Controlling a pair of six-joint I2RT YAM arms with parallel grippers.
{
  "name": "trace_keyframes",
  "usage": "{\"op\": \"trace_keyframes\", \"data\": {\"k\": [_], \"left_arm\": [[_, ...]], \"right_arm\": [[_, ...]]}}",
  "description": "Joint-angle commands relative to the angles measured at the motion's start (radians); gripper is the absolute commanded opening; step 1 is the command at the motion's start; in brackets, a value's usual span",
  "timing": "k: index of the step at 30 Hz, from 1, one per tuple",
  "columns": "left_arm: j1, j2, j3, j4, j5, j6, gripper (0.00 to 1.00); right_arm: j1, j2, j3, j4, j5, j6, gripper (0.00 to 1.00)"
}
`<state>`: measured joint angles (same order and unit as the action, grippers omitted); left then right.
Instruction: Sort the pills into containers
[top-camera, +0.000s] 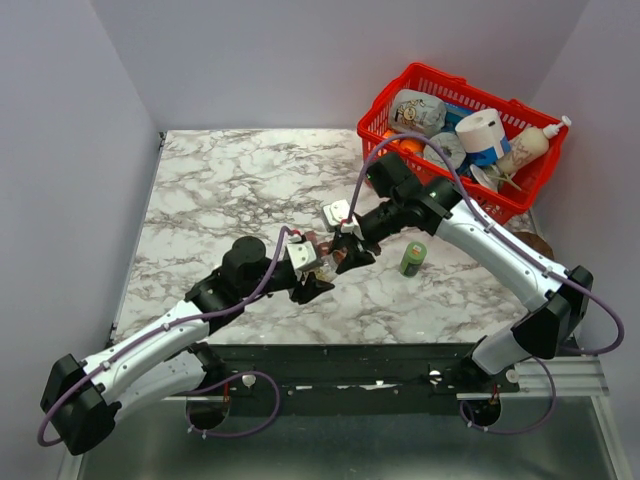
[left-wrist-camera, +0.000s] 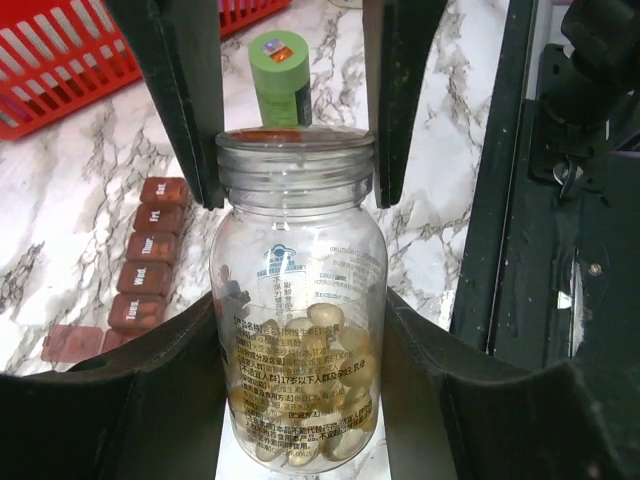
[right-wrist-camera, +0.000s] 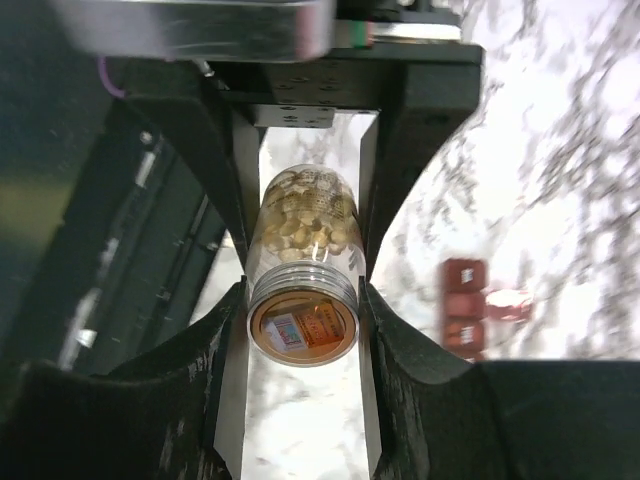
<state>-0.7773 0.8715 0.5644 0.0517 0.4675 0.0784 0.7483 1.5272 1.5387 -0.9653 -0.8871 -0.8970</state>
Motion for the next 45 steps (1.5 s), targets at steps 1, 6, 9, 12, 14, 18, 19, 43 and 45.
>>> {"op": "trace_keyframes", "data": {"k": [1,6,9,12,14,18,19,43,45], "left_arm": [[0.009,0.023,0.015,-0.007,0.045,0.009,0.0],[0.009,0.004,0.005,0.0,0.019,0.008,0.0],[0.009,-0.008,-0.003,0.005,0.011,0.003,0.0],[0.009,-0.016,-0.006,0.002,0.008,-0.003,0.0],[0.009,-0.023,-0.009,-0.001,-0.004,-0.006,0.0],[0.009,-0.038,-0.02,0.005,-0.055,-0.023,0.0],[0.009,-0.043,-0.021,0.008,-0.061,-0.026,0.0],[0.009,-0.017,-0.001,0.019,-0.181,-0.054,0.0],[0.009,-0.016,-0.001,0.017,-0.182,-0.054,0.0]], "right_arm": [[0.028,0.014,0.057,-0.041,-0.056,-0.333,0.44],[0.028,0.008,0.028,-0.026,-0.032,-0.244,0.74],[0.026,0.005,0.012,0.0,-0.015,-0.131,0.89],[0.026,-0.005,0.018,0.056,-0.007,0.048,1.0],[0.026,-0.009,0.034,0.082,0.016,0.191,1.0],[0.008,-0.027,0.049,0.149,0.109,0.465,1.0],[-0.021,-0.027,0.046,0.175,0.087,0.583,1.0],[-0.072,0.108,0.015,0.185,0.053,0.971,0.61],[-0.07,0.113,0.024,0.177,0.037,0.963,0.54]]}}
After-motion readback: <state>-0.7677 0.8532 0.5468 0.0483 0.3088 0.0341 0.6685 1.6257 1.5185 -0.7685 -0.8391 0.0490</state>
